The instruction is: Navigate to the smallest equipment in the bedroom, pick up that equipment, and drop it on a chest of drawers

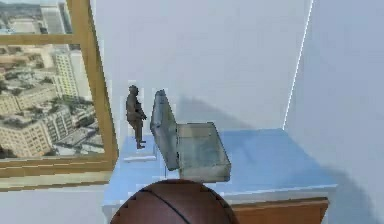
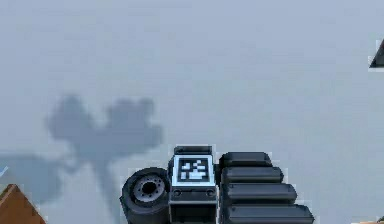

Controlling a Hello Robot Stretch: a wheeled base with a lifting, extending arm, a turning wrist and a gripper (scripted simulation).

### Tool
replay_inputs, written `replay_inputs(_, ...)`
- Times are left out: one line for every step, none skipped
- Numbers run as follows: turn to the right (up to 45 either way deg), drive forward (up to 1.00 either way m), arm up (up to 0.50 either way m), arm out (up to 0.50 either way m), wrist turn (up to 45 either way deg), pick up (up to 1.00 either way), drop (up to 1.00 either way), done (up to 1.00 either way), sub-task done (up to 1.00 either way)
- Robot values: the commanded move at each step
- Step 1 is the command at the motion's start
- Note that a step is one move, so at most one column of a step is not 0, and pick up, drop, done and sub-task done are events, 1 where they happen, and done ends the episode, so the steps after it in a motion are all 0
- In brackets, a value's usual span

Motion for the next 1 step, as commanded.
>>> replay_inputs(-45.0, 0.00, 0.00, 0.00, 0.0, 0.00, 0.00, 0.00, 0.00)
